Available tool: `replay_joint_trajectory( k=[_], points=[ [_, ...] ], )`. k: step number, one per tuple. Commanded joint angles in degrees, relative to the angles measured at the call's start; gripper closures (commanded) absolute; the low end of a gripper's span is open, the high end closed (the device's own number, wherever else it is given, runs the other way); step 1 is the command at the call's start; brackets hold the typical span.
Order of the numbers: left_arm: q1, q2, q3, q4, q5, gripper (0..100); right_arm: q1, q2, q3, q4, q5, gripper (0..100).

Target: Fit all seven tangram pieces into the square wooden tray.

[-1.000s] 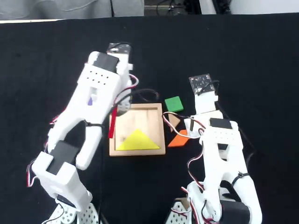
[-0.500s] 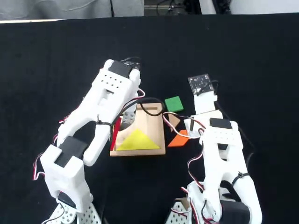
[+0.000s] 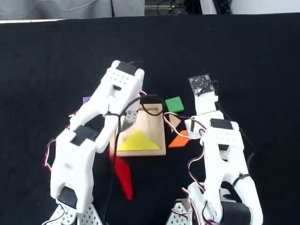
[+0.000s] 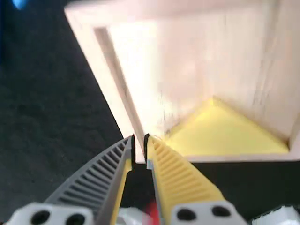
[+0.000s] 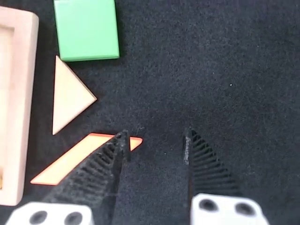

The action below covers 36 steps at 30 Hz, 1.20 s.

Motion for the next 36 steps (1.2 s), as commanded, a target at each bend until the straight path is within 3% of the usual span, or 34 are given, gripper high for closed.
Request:
replay_joint_trajectory(
  k=[1, 8, 12, 15, 23, 29, 36],
  points=[
    [-2.33, 1.05, -7.25, 0.44, 1.93, 93, -0.62, -2.24, -2.51, -0.97, 0.44, 80.9],
    [-2.33, 0.7, -9.8, 0.62, 2.55, 93, -0.62, -2.24, -2.51, -0.97, 0.44, 80.9],
    [-2.07, -8.7, -2.68, 0.7, -4.4, 93, -0.62, -2.24, -2.51, -0.97, 0.44, 80.9],
    [-2.51, -23.82, 6.37, 0.53, -12.48, 89, -0.62, -2.51, -2.42, -0.88, 0.18, 80.9],
    [-13.41, -66.73, 29.85, -2.46, -29.54, 84, -0.62, -2.33, -2.42, -0.7, 0.09, 80.8],
    [-4.62, -67.69, 54.11, -0.18, -50.46, 81, -0.97, -2.24, -0.48, -3.25, 0.0, 80.8],
    [-0.13, -64.62, 53.85, 0.44, -77.36, 87, -1.23, -2.24, 3.03, -8.09, 0.35, 80.8]
  ],
)
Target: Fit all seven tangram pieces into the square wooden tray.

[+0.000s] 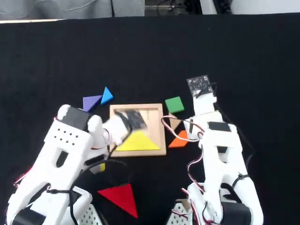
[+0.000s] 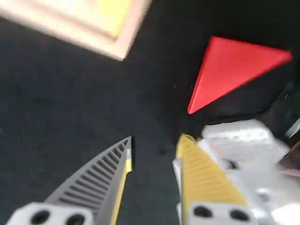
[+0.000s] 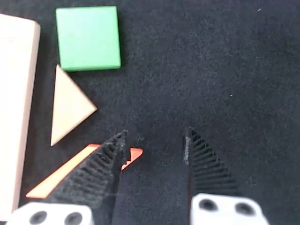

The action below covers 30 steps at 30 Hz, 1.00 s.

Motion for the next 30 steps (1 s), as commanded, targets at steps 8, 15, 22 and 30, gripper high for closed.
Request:
replay_joint_trajectory(
  k=[8, 15, 22, 30],
  points=[
    [13.76, 0.35, 5.85, 0.53, -16.97, 88, -0.7, -2.24, -0.22, -1.58, 0.44, 80.8],
    [29.14, 0.79, 7.6, -0.88, -13.1, 88, -0.53, -2.15, -0.13, -3.69, 0.44, 80.8],
    [32.4, 6.68, 12.7, -10.73, -16.09, 88, -0.44, -2.15, -0.13, -3.87, 0.44, 80.8],
    [36.0, 16.44, 12.09, -11.87, -10.81, 88, -0.44, -2.15, -0.48, -3.96, 0.44, 80.8]
  ],
)
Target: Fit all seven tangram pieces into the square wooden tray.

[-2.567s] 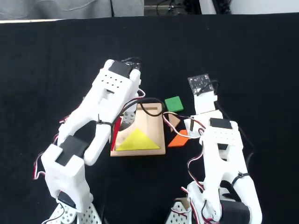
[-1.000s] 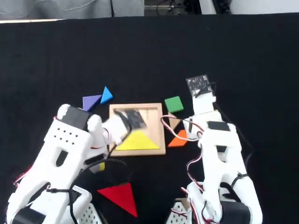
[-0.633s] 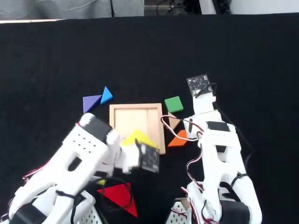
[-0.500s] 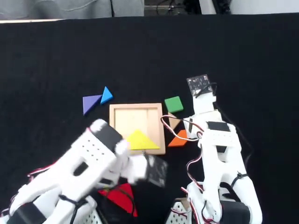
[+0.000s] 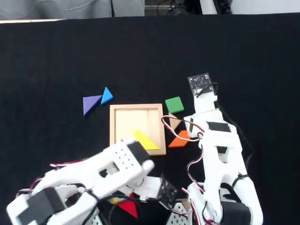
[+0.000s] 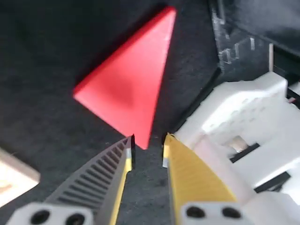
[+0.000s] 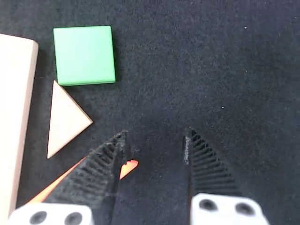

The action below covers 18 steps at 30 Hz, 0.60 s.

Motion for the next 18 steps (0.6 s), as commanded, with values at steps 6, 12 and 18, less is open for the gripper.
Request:
replay_joint_trajectory(
  k=[6, 12, 18],
  points=[
    [4.26, 0.09, 3.03, -3.78, 1.76, 88, -0.44, -2.15, -0.66, -0.97, 0.44, 80.8],
    [4.09, 0.18, 7.52, -9.76, 1.85, 88, -0.62, -2.15, -0.4, -0.97, 0.44, 80.8],
    [3.65, -0.44, 11.47, -14.51, 6.59, 88, -0.7, -2.15, -0.4, -0.97, 0.44, 80.8]
  ],
)
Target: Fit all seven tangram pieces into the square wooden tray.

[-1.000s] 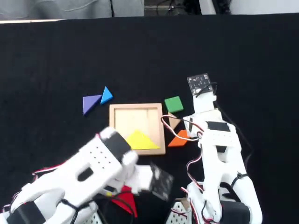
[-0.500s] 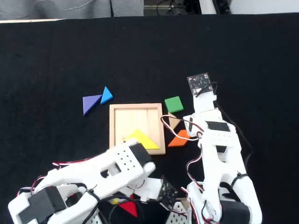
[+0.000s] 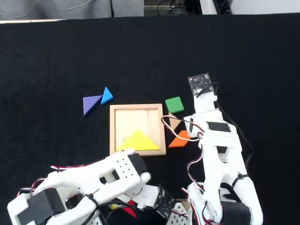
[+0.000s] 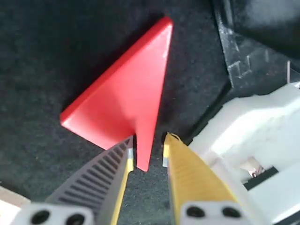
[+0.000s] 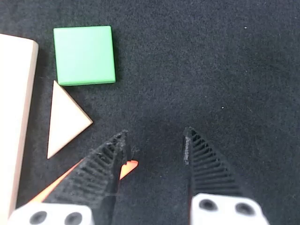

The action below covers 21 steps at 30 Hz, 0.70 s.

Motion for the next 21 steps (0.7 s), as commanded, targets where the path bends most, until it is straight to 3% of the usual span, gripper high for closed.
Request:
replay_joint_trajectory(
  k=[1, 5, 10, 21],
  points=[
    [-0.13, -0.44, 2.33, -3.69, 5.71, 88, -0.7, -2.15, -0.4, -0.97, 0.44, 80.8],
    [-3.12, -0.09, 1.27, -7.82, 9.58, 88, -0.7, -2.15, -0.31, -0.97, 0.44, 80.8],
    [-12.26, 0.0, -1.19, -12.13, 9.49, 88, -0.7, -2.15, -0.22, -0.79, 0.44, 80.8],
    [-21.76, -0.7, -4.7, -15.3, 9.58, 88, -0.7, -2.15, -0.22, -0.62, 0.44, 80.8]
  ],
)
